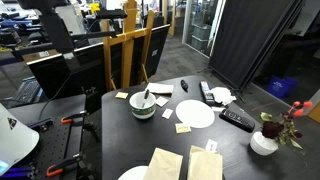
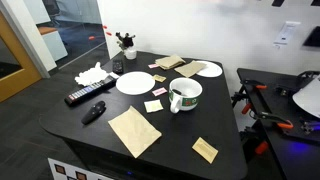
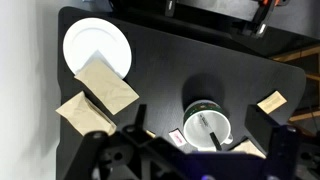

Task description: Remove the pen from the cup

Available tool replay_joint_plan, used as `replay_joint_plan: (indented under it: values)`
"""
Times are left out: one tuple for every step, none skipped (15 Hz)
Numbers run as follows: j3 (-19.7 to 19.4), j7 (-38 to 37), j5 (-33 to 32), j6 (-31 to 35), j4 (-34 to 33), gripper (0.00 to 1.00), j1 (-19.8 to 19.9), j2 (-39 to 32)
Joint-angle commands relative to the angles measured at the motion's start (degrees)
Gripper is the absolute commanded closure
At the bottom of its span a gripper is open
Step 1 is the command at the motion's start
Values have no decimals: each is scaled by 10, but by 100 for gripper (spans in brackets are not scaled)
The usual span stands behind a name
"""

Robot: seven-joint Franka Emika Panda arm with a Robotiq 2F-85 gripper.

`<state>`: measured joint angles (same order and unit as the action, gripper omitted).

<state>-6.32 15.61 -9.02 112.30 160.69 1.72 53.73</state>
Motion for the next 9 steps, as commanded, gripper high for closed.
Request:
replay_joint_plan:
  values:
    - [-3, -2, -2, -2, -1, 0, -3, 0]
    - [-3, -2, -2, -2, -1, 0, -3, 0]
    - [-3, -2, -2, -2, -1, 0, -3, 0]
    - [-3, -2, -2, -2, -1, 0, -3, -1]
    - [-3, -2, -2, -2, -1, 0, -3, -1]
    - [-3, -2, -2, -2, -1, 0, -3, -1]
    - [-3, -2, -2, -2, -1, 0, -3, -1]
    - [3, -8, -7, 17, -4, 0, -4, -14]
    - [-1, 0, 0, 28, -6, 0, -13, -21]
